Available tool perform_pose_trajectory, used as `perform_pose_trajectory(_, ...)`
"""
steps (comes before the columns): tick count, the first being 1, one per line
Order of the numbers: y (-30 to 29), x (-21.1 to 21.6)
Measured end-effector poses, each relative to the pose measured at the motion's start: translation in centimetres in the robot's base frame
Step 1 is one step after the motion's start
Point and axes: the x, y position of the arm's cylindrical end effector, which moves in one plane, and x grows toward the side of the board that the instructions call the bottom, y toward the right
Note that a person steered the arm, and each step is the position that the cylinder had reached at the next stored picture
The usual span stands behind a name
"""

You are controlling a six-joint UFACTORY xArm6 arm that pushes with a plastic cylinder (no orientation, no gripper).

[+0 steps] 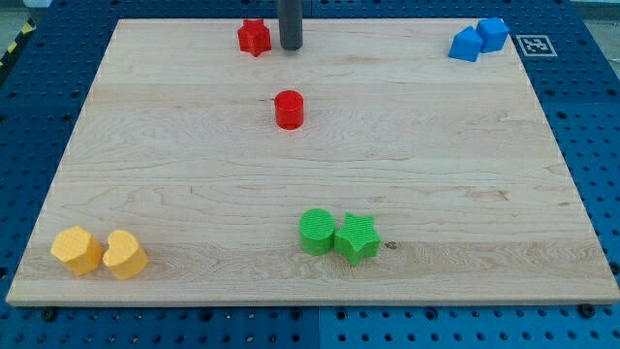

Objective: Push the red star to the top left side of the board

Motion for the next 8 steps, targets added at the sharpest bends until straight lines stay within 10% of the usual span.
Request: perform_pose_trajectory(8,-13.4,0.4)
